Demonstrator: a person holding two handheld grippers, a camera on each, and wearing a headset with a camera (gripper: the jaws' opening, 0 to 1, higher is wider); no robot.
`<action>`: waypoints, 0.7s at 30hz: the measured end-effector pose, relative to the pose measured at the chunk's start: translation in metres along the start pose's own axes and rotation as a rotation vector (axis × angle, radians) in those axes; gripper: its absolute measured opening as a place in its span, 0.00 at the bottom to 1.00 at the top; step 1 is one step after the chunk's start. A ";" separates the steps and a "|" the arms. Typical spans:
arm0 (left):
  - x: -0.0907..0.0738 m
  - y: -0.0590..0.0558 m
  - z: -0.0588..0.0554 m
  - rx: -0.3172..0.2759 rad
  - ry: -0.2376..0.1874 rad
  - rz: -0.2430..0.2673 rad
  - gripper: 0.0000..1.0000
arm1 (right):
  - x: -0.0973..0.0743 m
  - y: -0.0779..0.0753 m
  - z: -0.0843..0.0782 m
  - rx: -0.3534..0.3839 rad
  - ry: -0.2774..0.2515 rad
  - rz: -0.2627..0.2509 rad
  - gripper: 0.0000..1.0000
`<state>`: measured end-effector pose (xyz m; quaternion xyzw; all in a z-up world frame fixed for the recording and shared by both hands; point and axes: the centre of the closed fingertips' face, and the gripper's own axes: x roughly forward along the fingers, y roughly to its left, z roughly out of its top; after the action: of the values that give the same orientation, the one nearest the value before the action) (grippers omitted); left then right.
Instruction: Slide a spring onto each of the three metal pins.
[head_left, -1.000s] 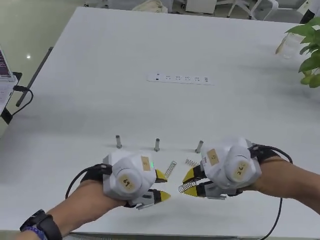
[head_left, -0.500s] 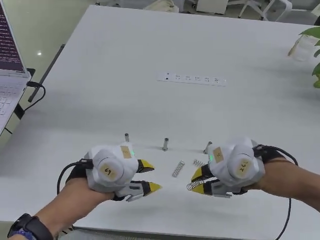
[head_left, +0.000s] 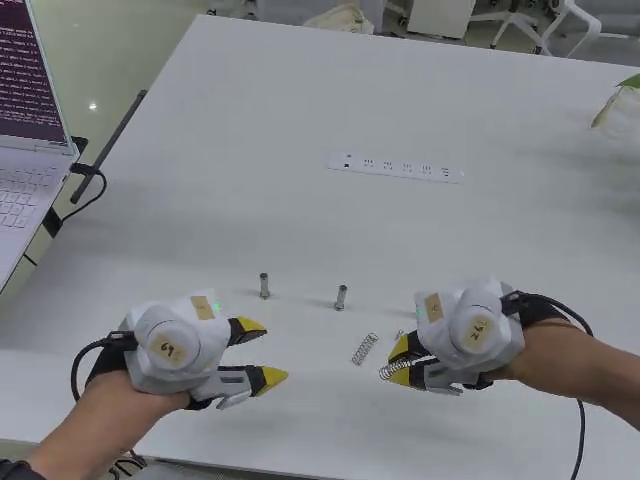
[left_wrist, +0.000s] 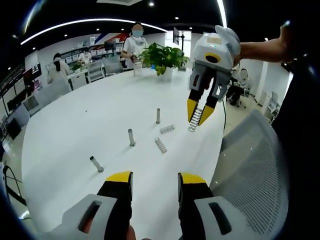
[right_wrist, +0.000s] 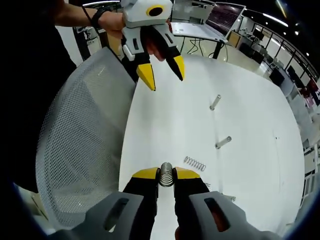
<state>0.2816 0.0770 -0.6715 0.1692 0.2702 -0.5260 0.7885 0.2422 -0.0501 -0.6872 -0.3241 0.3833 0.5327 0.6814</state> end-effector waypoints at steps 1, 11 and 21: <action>-0.002 0.001 -0.001 -0.005 -0.001 0.004 0.30 | 0.000 -0.001 0.000 0.005 -0.001 -0.002 0.09; -0.021 0.021 -0.017 -0.082 -0.019 0.080 0.35 | 0.007 -0.004 0.002 0.005 0.024 0.018 0.09; -0.036 0.033 -0.030 -0.124 -0.027 0.134 0.44 | 0.014 -0.010 0.006 0.003 0.044 0.025 0.09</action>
<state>0.2939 0.1330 -0.6736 0.1307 0.2797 -0.4567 0.8343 0.2551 -0.0401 -0.6959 -0.3299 0.4030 0.5334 0.6665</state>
